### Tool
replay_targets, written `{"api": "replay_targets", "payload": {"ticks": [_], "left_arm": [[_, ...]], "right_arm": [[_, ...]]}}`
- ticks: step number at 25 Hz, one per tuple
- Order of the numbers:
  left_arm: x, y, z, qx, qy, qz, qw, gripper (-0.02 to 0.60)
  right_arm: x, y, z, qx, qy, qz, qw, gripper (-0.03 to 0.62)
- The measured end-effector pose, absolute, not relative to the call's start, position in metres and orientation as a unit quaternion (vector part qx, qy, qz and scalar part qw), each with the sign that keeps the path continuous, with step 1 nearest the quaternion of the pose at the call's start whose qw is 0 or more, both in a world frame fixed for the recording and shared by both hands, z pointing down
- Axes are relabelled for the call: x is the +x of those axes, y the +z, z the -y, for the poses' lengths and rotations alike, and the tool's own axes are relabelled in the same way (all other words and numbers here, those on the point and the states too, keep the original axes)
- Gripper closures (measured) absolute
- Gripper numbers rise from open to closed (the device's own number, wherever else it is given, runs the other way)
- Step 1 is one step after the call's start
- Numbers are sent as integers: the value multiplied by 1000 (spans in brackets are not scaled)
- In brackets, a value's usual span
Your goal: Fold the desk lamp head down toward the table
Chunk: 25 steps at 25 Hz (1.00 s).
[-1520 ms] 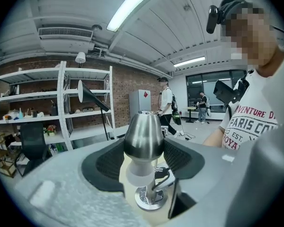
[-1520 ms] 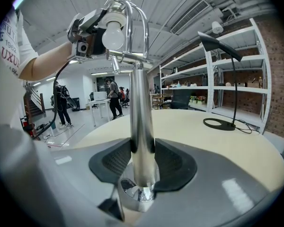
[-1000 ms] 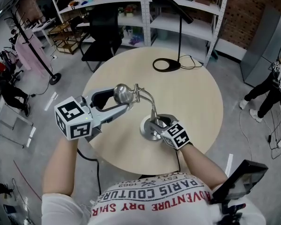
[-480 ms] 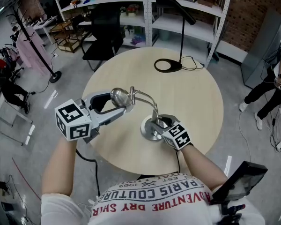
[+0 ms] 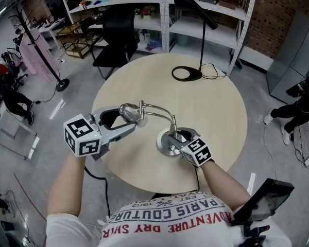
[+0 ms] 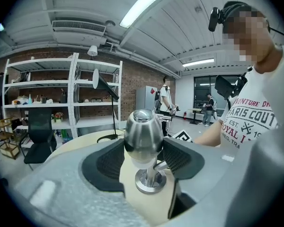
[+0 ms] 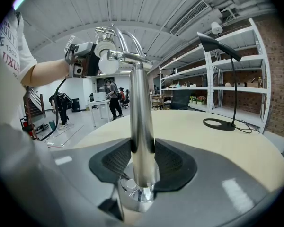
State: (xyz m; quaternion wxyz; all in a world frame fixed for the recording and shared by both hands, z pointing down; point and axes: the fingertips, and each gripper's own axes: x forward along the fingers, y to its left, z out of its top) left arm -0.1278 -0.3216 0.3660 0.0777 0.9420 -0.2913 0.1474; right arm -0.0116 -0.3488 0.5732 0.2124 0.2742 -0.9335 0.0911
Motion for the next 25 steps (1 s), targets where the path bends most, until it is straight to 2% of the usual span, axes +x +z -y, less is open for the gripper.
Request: {"api": "replay_targets", "payload": {"ticks": [25], "left_arm": [[-150,413,312,939,132,297,116,330]], "right_arm": [[-11,572,344,271,91,933,217,439]]}}
